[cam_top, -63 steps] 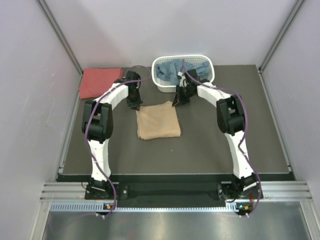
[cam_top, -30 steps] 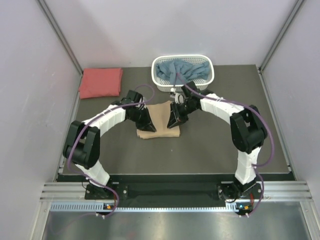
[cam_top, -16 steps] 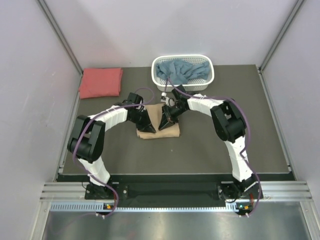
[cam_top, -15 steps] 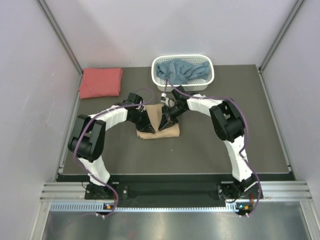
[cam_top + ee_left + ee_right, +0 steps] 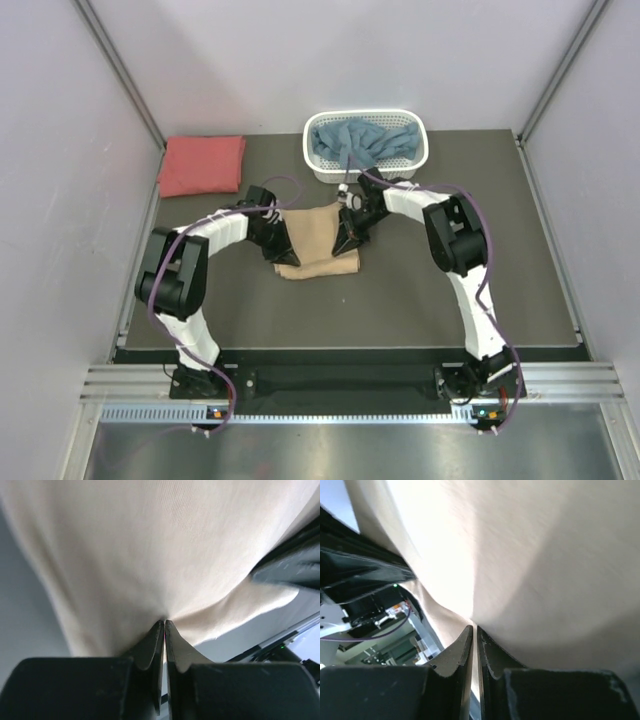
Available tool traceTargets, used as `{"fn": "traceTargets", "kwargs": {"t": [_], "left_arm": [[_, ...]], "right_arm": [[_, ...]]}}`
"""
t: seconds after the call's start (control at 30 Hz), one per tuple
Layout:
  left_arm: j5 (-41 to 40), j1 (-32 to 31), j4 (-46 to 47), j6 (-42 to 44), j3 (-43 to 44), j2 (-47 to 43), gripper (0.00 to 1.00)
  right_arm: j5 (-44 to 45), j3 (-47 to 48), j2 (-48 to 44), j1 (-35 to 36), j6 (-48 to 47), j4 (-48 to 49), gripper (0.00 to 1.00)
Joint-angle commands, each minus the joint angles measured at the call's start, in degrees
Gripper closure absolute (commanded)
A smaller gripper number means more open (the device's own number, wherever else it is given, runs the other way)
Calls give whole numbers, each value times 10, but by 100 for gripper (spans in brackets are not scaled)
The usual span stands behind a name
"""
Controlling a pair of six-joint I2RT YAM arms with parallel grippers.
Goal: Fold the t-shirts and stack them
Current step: Fold the tshirt
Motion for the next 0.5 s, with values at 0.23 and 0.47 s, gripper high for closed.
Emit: {"fn": "traceTargets", "kwargs": {"t": [0.23, 0.47], "left_arm": [[-16, 9, -33, -6, -48, -129, 89], [-11, 36, 6, -22, -119, -114, 90]], "right_arm": [[13, 4, -108, 14, -49, -58, 92], [-44, -90, -100, 14, -70, -3, 92]]}}
